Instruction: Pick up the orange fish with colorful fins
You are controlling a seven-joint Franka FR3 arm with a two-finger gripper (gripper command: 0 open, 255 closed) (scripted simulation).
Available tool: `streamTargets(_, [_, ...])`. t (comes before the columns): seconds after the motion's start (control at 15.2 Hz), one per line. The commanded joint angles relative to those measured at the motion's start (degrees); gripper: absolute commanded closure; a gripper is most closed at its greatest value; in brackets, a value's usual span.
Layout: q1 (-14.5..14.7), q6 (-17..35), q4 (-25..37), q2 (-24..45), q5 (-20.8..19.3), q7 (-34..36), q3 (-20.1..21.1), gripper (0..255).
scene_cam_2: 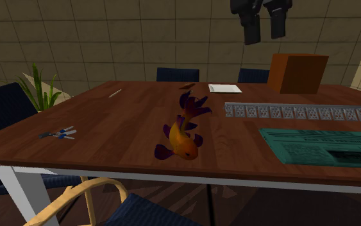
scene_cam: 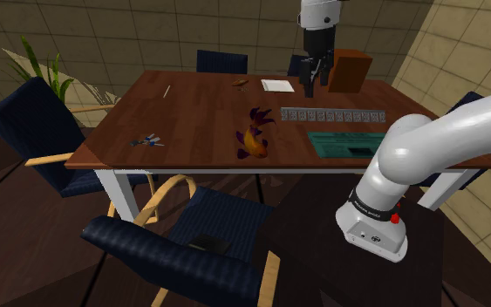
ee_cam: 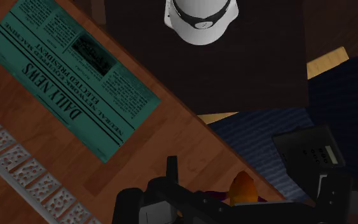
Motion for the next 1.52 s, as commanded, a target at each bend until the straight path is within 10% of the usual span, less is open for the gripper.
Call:
streamTargets(0.0, [0.0, 0.0, 0.0, 0.0, 0.0, 0.0, 0.0, 0])
streamTargets(1.45, [-6.2, 38.5, 2.1, 35.4, 12.6, 29.2, 3.4, 0])
